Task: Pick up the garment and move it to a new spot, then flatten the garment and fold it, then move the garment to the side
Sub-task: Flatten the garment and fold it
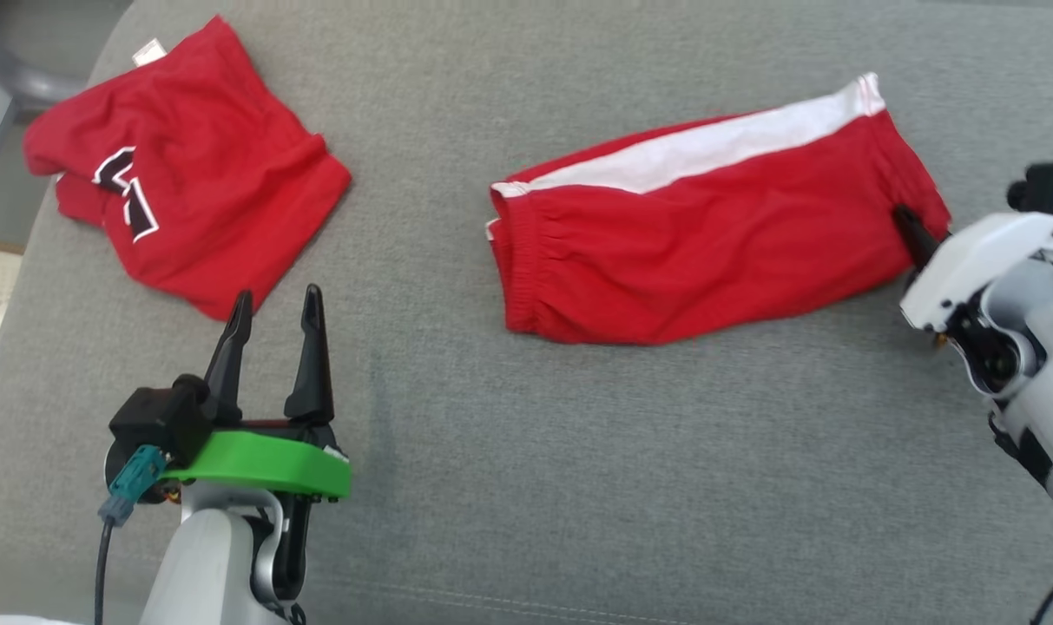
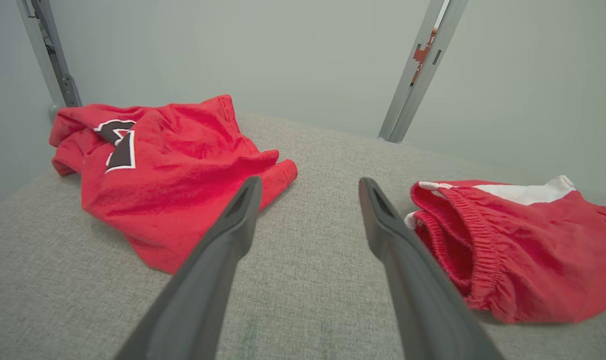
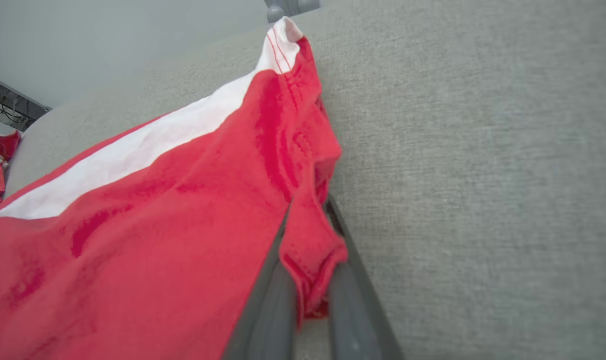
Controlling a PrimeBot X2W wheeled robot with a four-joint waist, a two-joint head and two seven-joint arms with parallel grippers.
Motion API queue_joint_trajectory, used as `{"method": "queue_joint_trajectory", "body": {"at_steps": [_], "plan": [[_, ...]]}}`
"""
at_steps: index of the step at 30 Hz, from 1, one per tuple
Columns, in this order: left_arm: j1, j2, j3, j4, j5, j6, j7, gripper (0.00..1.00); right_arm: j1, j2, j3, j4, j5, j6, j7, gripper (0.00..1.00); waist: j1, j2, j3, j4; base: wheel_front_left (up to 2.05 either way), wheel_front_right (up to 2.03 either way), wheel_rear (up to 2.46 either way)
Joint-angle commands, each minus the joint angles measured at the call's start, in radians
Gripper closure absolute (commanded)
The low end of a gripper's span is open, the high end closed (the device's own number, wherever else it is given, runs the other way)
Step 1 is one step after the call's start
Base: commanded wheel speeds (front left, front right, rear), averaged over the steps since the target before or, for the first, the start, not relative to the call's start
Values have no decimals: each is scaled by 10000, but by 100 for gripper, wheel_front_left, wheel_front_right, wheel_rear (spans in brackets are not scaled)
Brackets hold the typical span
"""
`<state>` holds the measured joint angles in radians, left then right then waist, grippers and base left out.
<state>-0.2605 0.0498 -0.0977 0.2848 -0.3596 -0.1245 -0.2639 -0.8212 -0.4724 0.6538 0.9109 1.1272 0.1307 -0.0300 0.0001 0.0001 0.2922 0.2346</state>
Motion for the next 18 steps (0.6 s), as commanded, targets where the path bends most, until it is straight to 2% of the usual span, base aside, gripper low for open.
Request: {"method": "queue_joint_trajectory", "body": {"at_steps": [1, 11, 18], "plan": [[231, 18, 115, 0, 35, -45, -4, 0, 381, -211, -98, -99, 225, 1, -180, 100, -1, -1, -509, -537, 0, 0, 0], [961, 96, 609, -139, 634, -56, -5, 0, 2088, -1215, -768, -745, 1355, 1, -942, 100, -1, -1, -1181, -1226, 0, 0, 0], [1262, 181, 954, -247, 1079, -56, -4, 0, 2445, -1315, -959, -728, 1497, 1, -1279, 100, -1, -1, -1340, -1373, 0, 0, 0]]}}
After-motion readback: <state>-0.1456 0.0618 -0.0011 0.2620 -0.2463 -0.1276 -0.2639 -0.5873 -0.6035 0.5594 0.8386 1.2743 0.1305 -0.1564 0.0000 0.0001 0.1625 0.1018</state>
